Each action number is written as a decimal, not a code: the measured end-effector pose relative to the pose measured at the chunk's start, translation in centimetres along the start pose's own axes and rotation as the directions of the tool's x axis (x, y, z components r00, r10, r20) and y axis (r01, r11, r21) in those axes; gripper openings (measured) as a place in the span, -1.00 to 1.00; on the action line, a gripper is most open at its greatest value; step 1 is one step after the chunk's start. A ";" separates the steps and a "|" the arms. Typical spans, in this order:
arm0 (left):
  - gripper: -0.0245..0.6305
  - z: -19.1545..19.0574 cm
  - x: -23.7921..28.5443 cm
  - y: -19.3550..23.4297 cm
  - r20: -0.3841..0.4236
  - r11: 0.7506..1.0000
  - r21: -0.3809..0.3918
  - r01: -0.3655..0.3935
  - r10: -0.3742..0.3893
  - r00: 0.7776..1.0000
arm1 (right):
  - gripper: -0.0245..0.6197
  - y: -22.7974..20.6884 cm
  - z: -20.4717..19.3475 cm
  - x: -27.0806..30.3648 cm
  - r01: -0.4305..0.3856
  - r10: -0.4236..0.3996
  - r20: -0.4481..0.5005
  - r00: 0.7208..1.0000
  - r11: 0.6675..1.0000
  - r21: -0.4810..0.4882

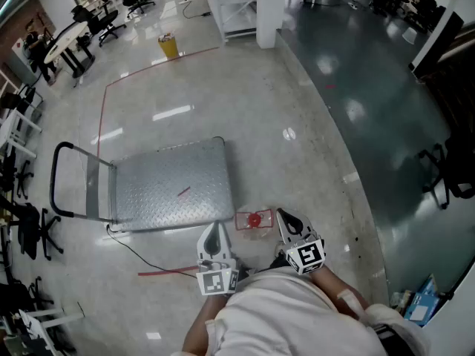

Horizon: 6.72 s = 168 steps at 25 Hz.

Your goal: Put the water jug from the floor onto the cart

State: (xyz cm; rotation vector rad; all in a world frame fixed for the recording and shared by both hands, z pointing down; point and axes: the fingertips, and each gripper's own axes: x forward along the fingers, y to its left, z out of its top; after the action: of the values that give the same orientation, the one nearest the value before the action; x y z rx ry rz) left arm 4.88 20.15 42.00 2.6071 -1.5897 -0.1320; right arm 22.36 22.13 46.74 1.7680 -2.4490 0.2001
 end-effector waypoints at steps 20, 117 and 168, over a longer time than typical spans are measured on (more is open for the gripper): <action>-0.92 0.1 0.1 0.8 -0.002 1.000 0.007 -0.020 0.020 1.000 | -0.89 0.2 -1.5 1.7 -0.002 0.000 -0.069 0.998 1.000 -0.030; -0.92 1.4 15.4 27.9 0.019 0.957 -0.085 -0.279 0.281 0.959 | 0.02 8.3 -20.0 44.2 -0.487 0.142 -0.913 0.382 0.871 -0.069; -0.92 -2.9 18.6 34.8 -0.119 0.963 -0.112 -0.246 0.233 0.965 | 0.02 9.2 -28.9 52.4 -0.400 0.139 -0.930 0.341 0.917 -0.010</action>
State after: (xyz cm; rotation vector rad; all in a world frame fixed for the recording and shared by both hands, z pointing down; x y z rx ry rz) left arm -17.02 -12.22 48.40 2.2679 -1.7803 -0.0754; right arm -2.36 -18.93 83.67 0.6995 -1.7240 0.6808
